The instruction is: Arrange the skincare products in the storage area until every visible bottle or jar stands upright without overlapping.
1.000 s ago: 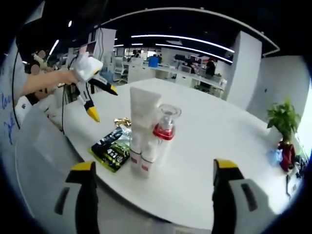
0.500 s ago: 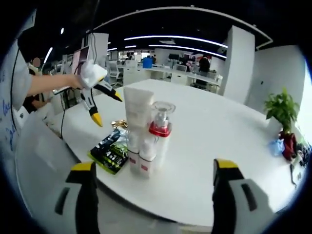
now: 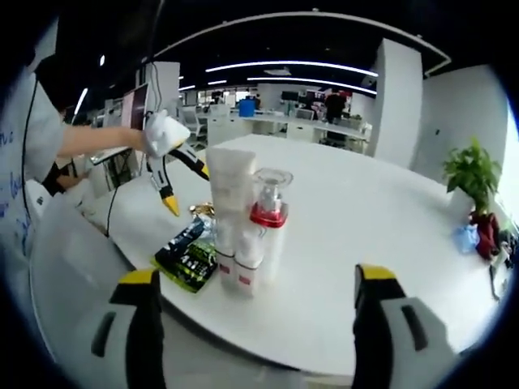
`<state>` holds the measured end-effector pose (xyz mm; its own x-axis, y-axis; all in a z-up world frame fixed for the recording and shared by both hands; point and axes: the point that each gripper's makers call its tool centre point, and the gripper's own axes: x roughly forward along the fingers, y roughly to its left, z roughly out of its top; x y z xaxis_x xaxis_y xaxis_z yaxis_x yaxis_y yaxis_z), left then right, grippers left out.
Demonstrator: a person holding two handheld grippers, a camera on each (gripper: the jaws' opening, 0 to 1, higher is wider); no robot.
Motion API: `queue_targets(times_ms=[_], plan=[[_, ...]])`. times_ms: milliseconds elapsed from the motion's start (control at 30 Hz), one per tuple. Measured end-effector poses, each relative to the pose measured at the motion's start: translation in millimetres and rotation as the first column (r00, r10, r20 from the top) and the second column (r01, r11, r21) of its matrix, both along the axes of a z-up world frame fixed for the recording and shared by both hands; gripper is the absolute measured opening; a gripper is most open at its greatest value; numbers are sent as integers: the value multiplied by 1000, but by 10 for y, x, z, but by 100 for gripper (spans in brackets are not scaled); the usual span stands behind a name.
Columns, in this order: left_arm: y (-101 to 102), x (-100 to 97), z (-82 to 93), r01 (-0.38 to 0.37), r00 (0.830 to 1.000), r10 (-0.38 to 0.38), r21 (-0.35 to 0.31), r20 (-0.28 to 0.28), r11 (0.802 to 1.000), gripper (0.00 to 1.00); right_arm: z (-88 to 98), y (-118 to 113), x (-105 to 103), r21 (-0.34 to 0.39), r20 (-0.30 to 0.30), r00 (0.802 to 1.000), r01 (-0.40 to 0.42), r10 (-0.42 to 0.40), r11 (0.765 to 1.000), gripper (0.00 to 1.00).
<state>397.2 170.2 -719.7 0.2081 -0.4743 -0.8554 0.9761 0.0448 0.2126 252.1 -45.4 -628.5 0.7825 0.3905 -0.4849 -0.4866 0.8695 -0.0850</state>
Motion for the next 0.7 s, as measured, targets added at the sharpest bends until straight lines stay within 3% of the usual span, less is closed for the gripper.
queue_targets(times_ms=[133, 467, 700], plan=[[-32, 13, -43, 34, 999, -33, 22, -11, 999, 62, -30, 0, -5, -20, -9, 1000, 1, -2, 1000, 99], [-87, 27, -133, 116, 993, -113, 82, -35, 990, 50, -21, 8, -2, 28, -20, 1000, 4, -4, 1000, 100], [-108, 36, -176, 181, 983, -175, 117, -58, 977, 49, -23, -8, -1, 42, -27, 1000, 16, -15, 999, 99]])
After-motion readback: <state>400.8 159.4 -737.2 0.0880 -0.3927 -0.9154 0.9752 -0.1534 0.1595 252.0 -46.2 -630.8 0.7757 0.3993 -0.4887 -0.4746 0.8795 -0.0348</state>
